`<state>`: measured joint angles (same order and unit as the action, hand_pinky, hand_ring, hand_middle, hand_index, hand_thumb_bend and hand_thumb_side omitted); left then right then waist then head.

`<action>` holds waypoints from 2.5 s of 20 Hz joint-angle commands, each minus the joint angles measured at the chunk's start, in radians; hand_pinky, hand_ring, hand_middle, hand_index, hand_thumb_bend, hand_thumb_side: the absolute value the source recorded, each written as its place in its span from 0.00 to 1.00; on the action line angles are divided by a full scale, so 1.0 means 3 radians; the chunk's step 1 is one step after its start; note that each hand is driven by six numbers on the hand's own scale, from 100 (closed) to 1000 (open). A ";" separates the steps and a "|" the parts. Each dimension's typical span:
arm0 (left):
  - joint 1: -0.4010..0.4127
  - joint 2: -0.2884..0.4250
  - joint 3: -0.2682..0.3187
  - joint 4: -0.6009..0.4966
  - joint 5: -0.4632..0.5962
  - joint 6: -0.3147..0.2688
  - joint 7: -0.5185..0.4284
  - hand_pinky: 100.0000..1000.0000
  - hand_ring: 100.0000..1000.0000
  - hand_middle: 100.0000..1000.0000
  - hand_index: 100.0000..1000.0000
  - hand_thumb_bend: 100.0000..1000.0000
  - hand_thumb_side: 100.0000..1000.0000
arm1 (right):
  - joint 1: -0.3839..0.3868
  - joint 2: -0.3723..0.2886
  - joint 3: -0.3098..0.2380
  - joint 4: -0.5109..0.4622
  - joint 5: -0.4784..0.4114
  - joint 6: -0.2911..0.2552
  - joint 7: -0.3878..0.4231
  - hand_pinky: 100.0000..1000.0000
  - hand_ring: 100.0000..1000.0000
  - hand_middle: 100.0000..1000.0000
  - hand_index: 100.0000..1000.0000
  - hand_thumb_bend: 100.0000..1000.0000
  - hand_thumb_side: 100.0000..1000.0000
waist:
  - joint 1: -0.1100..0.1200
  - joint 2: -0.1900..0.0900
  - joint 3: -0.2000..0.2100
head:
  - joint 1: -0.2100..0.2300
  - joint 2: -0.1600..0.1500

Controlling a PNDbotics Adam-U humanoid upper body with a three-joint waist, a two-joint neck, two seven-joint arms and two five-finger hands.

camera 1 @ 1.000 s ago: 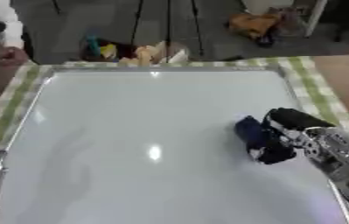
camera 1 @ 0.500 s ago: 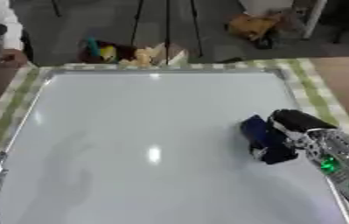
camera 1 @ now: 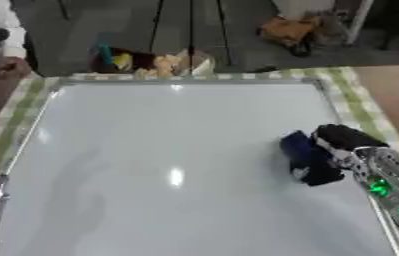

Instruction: Wipe the whiteboard clean with a brush.

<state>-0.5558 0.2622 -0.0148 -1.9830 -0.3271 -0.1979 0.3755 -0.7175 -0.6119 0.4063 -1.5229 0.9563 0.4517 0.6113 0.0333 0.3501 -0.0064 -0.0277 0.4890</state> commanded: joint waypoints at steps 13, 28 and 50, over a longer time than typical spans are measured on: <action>-0.0045 0.0009 -0.0012 -0.0057 0.0005 0.0003 -0.0030 0.63 0.78 0.75 0.71 0.03 1.00 | -0.0008 -0.0101 0.0035 -0.0078 -0.0251 0.0017 0.0083 0.36 0.56 0.21 0.25 0.00 0.40 | 0.0004 -0.0070 0.0000 | -0.0004 -0.0041; -0.0062 0.0011 -0.0016 -0.0057 0.0011 0.0001 -0.0044 0.63 0.78 0.75 0.71 0.03 1.00 | 0.0064 -0.0113 0.0194 -0.0349 -0.0419 -0.0031 0.0315 0.35 0.56 0.21 0.25 0.00 0.40 | -0.0014 -0.0070 0.0019 | -0.0005 -0.0024; -0.0058 0.0007 -0.0015 -0.0057 0.0007 0.0008 -0.0072 0.63 0.78 0.76 0.71 0.02 1.00 | 0.0066 -0.0104 0.0068 -0.0036 -0.0247 0.0018 0.0162 0.36 0.56 0.23 0.26 0.00 0.41 | -0.0005 -0.0070 0.0007 | -0.0002 -0.0055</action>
<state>-0.5627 0.2548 -0.0152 -1.9830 -0.3261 -0.1952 0.3583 -0.7006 -0.6199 0.4339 -1.5637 0.8623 0.4495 0.6620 0.0303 0.3471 -0.0016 -0.0288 0.4821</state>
